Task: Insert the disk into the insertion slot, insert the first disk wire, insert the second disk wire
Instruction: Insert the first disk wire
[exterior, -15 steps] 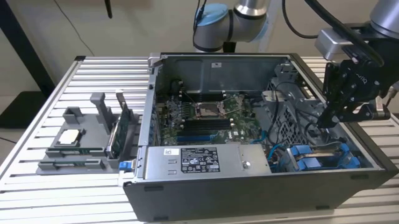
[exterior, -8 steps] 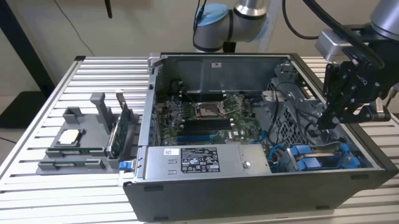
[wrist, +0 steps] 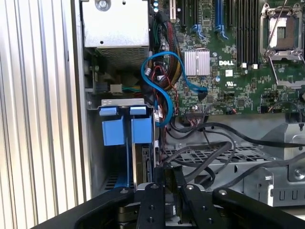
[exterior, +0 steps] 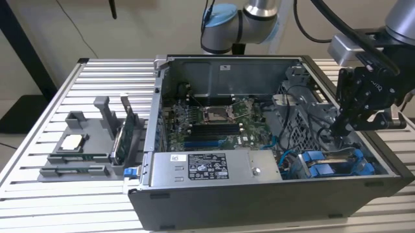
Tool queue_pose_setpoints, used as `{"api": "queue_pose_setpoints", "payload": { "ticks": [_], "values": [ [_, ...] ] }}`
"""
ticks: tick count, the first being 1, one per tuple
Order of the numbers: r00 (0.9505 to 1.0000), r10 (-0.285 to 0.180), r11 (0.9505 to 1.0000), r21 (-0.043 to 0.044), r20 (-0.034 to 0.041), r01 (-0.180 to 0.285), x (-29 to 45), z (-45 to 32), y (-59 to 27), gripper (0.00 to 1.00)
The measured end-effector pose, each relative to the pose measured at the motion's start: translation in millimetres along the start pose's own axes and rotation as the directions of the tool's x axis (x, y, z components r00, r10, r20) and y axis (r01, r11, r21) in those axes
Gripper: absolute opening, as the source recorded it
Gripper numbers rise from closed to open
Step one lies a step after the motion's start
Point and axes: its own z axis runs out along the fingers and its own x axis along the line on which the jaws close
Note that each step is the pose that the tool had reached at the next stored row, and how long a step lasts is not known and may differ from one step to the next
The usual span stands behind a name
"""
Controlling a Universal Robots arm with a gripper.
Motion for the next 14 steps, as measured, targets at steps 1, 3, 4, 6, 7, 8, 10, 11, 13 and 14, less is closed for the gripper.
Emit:
{"api": "queue_pose_setpoints", "payload": {
  "ticks": [1, 3, 4, 6, 7, 8, 10, 11, 13, 14],
  "values": [
    [1.0000, 0.000, 1.0000, 0.0000, 0.0000, 0.000, 0.1, 0.5, 0.0, 0.19],
    [1.0000, 0.000, 1.0000, 0.0000, 0.0000, 0.000, 0.3, 1.3, 0.0, 0.19],
    [1.0000, 0.000, 1.0000, 0.0000, 0.0000, 0.000, 0.3, 1.7, 0.1, 0.19],
    [1.0000, 0.000, 1.0000, 0.0000, 0.0002, 0.000, 0.9, 2.6, 0.0, 0.19],
    [1.0000, 0.000, 1.0000, -0.0001, 0.0001, 0.000, 1.3, 3.1, -0.1, 0.19],
    [1.0000, 0.000, 1.0000, 0.0000, 0.0001, 0.000, 1.8, 3.5, -0.3, 0.19],
    [1.0000, 0.000, 1.0000, -0.0001, 0.0001, 0.000, 2.5, 4.2, -1.2, 0.19],
    [1.0000, 0.000, 1.0000, -0.0002, 0.0001, 0.000, 2.9, 4.4, -1.8, 0.19],
    [1.0000, 0.000, 1.0000, -0.0006, 0.0001, 0.000, 3.6, 4.9, -3.2, 0.19],
    [1.0000, 0.000, 1.0000, -0.0008, 0.0001, 0.000, 3.9, 5.2, -3.9, 0.19]
  ]
}}
